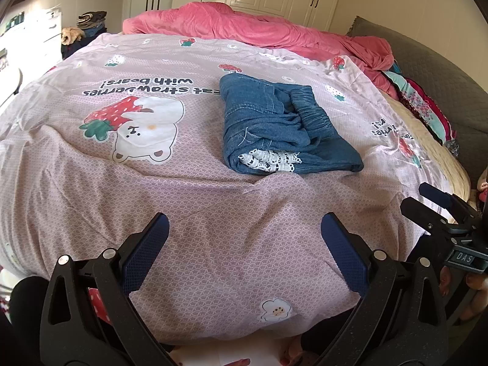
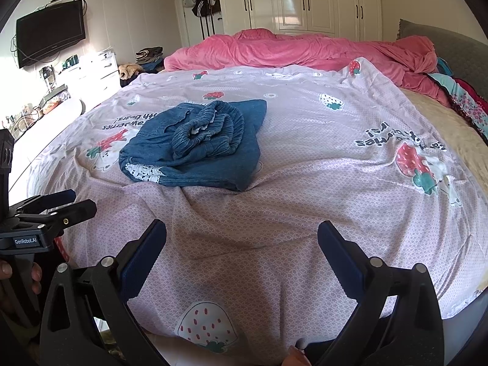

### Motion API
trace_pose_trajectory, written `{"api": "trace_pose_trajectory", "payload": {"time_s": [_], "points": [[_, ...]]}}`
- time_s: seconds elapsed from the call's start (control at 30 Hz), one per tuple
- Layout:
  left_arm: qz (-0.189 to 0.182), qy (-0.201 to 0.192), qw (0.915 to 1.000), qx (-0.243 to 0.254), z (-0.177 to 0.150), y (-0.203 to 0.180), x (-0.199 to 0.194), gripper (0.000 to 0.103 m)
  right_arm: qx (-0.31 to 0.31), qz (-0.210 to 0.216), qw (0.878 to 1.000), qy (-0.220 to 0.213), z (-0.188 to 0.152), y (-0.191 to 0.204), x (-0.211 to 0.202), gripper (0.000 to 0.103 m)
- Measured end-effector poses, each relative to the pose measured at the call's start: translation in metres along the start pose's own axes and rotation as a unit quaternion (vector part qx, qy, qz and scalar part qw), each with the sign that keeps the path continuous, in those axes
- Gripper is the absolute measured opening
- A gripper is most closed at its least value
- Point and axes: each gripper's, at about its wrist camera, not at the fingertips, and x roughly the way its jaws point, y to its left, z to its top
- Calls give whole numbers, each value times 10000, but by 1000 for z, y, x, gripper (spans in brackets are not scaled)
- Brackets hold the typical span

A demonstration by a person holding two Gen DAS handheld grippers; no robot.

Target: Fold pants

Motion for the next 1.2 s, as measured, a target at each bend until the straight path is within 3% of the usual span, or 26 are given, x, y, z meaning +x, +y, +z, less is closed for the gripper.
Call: {"api": "trace_pose_trajectory", "payload": {"time_s": [1.2], "points": [[61, 78, 9999, 36, -2, -1, 4, 94, -39, -74, 10000, 39, 2, 1, 2, 99]]}}
